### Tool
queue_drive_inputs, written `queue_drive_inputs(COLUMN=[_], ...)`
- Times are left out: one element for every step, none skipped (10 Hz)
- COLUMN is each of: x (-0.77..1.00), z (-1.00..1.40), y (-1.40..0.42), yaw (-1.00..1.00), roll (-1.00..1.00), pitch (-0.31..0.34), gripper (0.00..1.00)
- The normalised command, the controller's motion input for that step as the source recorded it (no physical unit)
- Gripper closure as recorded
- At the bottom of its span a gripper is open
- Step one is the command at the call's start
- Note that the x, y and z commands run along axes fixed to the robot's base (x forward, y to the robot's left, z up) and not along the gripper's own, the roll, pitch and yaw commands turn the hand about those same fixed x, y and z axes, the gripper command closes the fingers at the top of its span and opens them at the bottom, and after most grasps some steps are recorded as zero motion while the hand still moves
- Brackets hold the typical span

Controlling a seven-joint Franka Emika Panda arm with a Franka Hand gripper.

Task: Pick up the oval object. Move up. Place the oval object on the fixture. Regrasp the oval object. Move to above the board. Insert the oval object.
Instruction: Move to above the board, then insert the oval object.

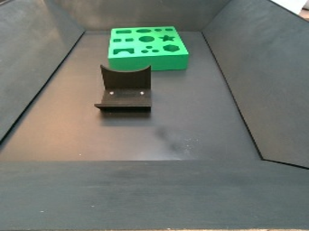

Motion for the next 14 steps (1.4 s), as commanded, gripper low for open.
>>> queue_drive_inputs(x=[-0.07,-0.06,-0.04,-0.03,0.0,0.0,0.44,0.59,0.69,0.63,0.68,0.67,0.71,0.7], z=[0.01,0.0,0.0,0.0,-0.04,-0.29,-0.42,-0.46,-0.48,-0.49,-0.48,-0.5,-0.57,-0.52], y=[-0.02,0.0,0.0,0.0,-0.07,-0.22,-0.26,-0.3,-0.29,-0.28,-0.27,-0.27,-0.28,-0.24], yaw=[-0.07,-0.04,-0.02,-0.02,0.0,0.0,0.03,0.01,0.0,0.0,0.0,0.0,0.0,0.0], roll=[-0.79,-0.58,-0.34,-0.26,0.0,0.03,0.05,0.06,0.04,0.0,0.0,0.0,0.06,0.05], pitch=[-0.029,-0.03,-0.025,-0.022,0.0,-0.064,0.0,0.0,0.0,0.0,-0.01,-0.01,0.0,0.0], gripper=[1.0,1.0,1.0,1.0,1.0,1.0,1.0,1.0,1.0,1.0,1.0,1.0,1.0,1.0])
